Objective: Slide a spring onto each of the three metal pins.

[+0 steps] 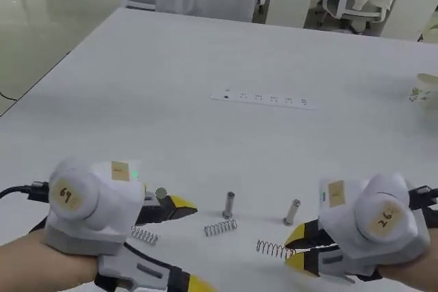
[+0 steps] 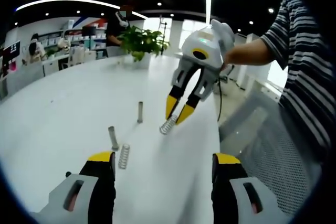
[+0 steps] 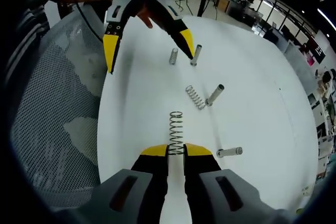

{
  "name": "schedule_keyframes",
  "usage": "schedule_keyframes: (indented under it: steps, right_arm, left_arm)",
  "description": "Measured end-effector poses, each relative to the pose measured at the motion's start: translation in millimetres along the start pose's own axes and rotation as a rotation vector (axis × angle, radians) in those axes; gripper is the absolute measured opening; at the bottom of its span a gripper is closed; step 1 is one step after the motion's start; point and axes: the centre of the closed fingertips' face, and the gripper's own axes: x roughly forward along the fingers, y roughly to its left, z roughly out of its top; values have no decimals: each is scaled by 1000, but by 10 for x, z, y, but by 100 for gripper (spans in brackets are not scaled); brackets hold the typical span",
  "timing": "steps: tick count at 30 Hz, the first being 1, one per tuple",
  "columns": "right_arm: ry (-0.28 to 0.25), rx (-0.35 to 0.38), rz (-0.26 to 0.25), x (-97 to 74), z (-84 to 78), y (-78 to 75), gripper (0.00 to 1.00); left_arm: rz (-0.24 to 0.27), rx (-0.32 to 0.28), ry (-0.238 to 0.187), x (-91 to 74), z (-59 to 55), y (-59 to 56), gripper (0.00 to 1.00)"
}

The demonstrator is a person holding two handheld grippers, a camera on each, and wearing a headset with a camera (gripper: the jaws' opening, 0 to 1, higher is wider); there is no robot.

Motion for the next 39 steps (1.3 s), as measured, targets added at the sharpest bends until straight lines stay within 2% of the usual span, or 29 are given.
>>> schedule_keyframes:
  steps: [4, 10, 13, 16, 22, 27, 34, 39]
  right_arm:
    - [-8, -30, 1, -15, 35, 28, 8]
    - [-11, -54, 16, -13, 80, 103, 8]
    - [-14, -53, 19, -5, 96, 121, 8]
    - [-22, -59, 17, -7, 137, 133, 8]
    - [-43, -64, 23, -40, 189, 142, 8]
    - [-50, -71, 26, -67, 200, 149, 8]
    - [-64, -79, 29, -98, 239, 155, 8]
    - [-69, -90, 28, -120, 256, 142, 8]
  left_arm:
    - [-31, -14, -15, 94, 38, -6, 67]
    - [-38, -29, -56, 222, 139, 28, 59]
    - [-41, -22, -58, 295, 143, 36, 55]
    - [-64, -14, -74, 339, 188, -20, 50]
    - [-94, -6, -74, 399, 183, -84, 38]
    - [-113, 20, -74, 435, 179, -125, 22]
    - [-145, 42, -87, 476, 214, -213, 12]
    - [-148, 53, -95, 482, 230, -221, 5]
